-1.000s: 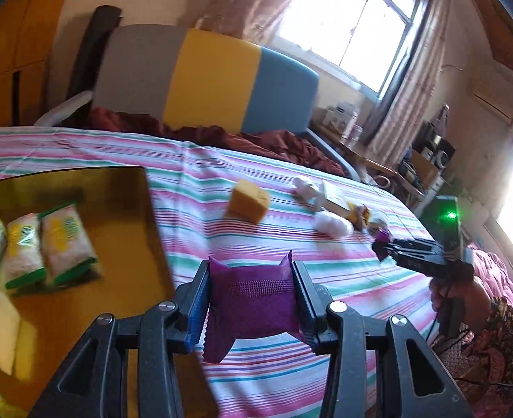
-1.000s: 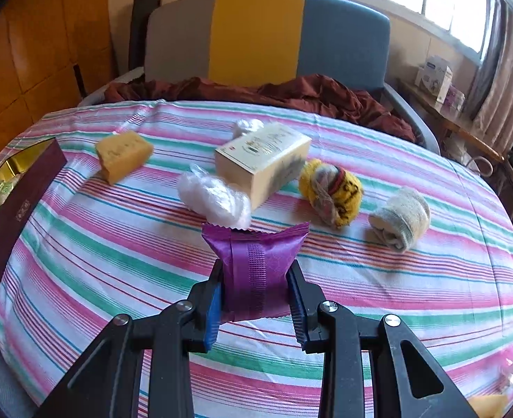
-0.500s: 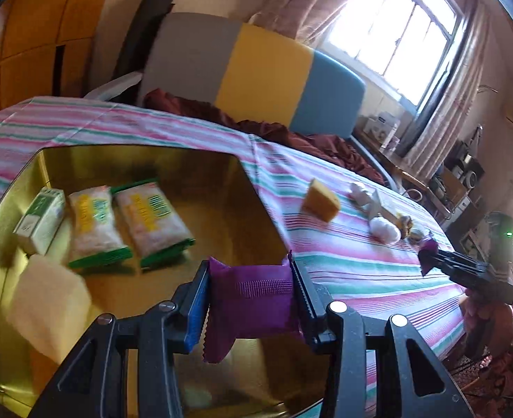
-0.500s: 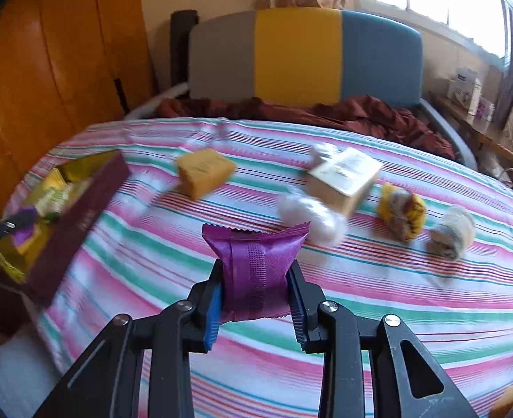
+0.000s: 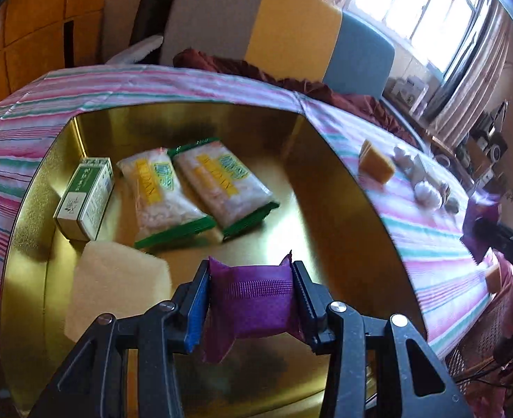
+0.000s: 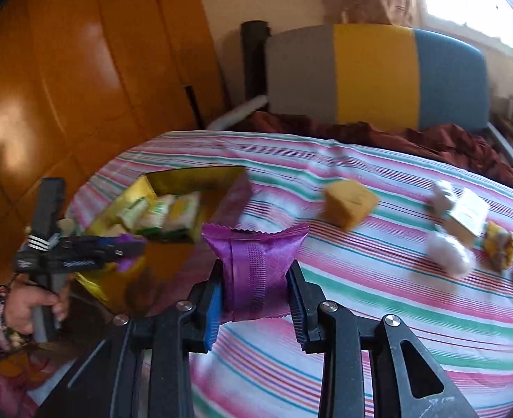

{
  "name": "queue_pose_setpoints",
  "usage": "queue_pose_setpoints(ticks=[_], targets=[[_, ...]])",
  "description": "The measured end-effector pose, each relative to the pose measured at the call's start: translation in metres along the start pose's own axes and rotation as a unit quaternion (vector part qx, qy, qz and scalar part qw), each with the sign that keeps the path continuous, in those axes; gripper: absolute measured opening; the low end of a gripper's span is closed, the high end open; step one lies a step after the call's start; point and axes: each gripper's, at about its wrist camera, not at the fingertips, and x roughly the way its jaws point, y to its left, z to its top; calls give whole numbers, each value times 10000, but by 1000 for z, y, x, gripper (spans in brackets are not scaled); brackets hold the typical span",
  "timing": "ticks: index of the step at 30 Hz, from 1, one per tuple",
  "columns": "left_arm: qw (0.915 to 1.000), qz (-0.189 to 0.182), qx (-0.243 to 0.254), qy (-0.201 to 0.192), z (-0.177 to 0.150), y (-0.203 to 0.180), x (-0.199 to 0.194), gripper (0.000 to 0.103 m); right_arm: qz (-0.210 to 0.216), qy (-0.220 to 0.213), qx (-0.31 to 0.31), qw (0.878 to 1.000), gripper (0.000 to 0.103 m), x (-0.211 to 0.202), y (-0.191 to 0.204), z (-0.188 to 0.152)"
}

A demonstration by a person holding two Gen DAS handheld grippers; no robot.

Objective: Organize objects
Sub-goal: 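Carry both purple sachets toward the gold tray with both tools, then lower the purple sachets into the tray and open both tools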

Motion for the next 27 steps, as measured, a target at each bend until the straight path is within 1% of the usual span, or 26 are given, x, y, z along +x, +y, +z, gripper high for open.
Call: queue_pose_setpoints(ticks=[3, 10, 12, 13, 14, 16, 17, 18, 19, 21, 23, 24, 26, 27], targets=[[9998, 161, 37, 125, 1, 7, 3, 45, 189, -12, -63, 9998, 34, 6, 20, 5], [9980, 625, 61, 33, -1, 25, 2, 45, 454, 21, -174, 9988, 34, 21, 55, 12], [9985, 529, -148, 2, -1, 33, 1, 47, 496, 46, -185, 9986, 34, 27, 62, 13], [9988, 380, -311, 3, -1, 38, 0, 52, 520, 62, -195, 9984, 34, 30, 66, 14], [9985, 257, -485, 22, 0, 42, -1, 59, 531, 76, -206, 9983, 34, 33, 70, 14], [9976, -8, -697, 4, 1, 45, -6, 64, 572, 122, -194, 9981, 34, 38, 75, 13], [9967, -248, -770, -87, 2, 45, -12, 66, 592, 145, -173, 9980, 34, 41, 77, 13], [9959, -360, -806, -175, 3, 45, -17, 66, 599, 162, -156, 9980, 34, 43, 78, 13], [9951, -357, -861, -338, 4, 45, -25, 66, 607, 189, -137, 9979, 34, 45, 80, 13], [9925, -149, -989, -703, 7, 47, -44, 66, 632, 237, -112, 9977, 34, 50, 83, 11], [9880, -17, -1084, -1097, 8, 50, -62, 66, 640, 305, -117, 9974, 34, 56, 87, 10], [9839, 132, -1167, -1345, 9, 52, -72, 66, 637, 333, -124, 9973, 34, 58, 89, 10], [9776, 290, -1324, -1607, 8, 57, -85, 66, 657, 405, -145, 9969, 34, 63, 94, 8], [9732, 335, -1448, -1756, 7, 61, -91, 66, 674, 431, -158, 9967, 34, 66, 96, 8]])
